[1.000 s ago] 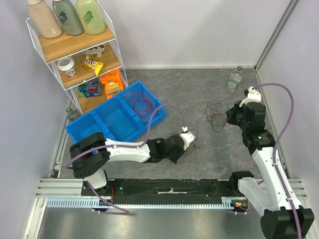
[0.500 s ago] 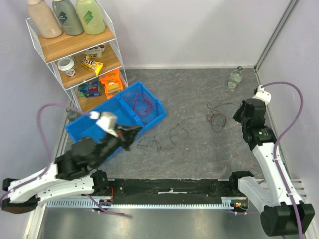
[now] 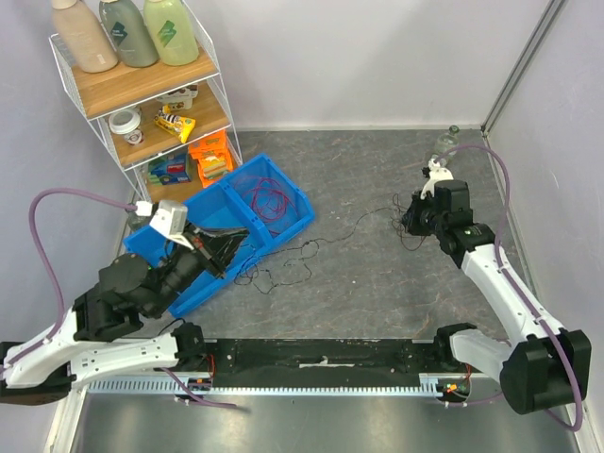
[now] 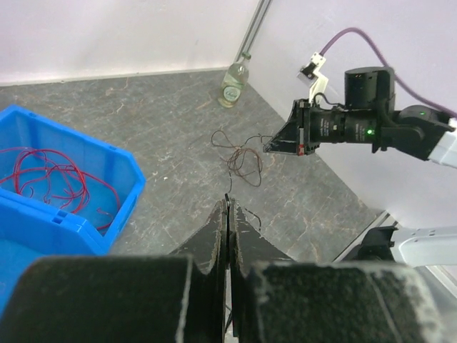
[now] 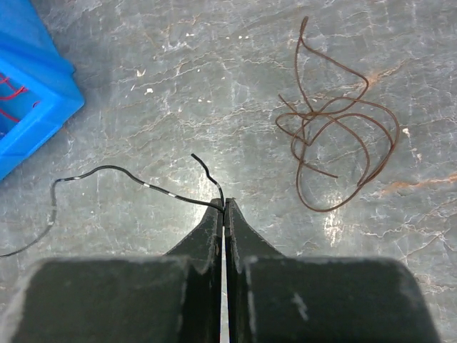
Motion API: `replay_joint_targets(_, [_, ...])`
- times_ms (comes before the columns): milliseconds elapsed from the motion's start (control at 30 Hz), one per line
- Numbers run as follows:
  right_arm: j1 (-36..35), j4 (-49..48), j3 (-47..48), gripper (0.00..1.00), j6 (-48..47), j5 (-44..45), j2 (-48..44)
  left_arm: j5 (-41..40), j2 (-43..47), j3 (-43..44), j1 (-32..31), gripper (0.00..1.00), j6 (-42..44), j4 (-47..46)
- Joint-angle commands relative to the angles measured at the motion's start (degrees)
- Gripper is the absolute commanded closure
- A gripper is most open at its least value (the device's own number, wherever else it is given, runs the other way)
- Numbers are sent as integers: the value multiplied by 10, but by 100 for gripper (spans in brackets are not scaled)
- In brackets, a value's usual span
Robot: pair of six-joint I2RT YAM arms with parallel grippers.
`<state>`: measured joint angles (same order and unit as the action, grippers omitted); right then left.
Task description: Untangle the cables
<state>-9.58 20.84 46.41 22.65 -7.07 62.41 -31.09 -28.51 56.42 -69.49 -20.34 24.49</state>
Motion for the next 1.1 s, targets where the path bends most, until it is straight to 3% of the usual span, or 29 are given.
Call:
replay_joint_targets(0, [-18,19,17,100,-23,62,-22,-22,-40,43,-1,98,-25,20])
replay_joint_targets(133, [-14,77,38,100,11,255,-4,-70,-32,71,-2,99,-37,51])
replay_joint_targets(200, [-1,70,29,100,33,287,-25,-92,-12,76,-2,98,-39,70])
replay_joint_targets(567, [74,67,64,100,70,290,-30,-179,137,98,-2,98,-38,180])
replay_joint_targets(1067, [164,60,119,100,81,274,16,-246,194,269,-2,98,31,323])
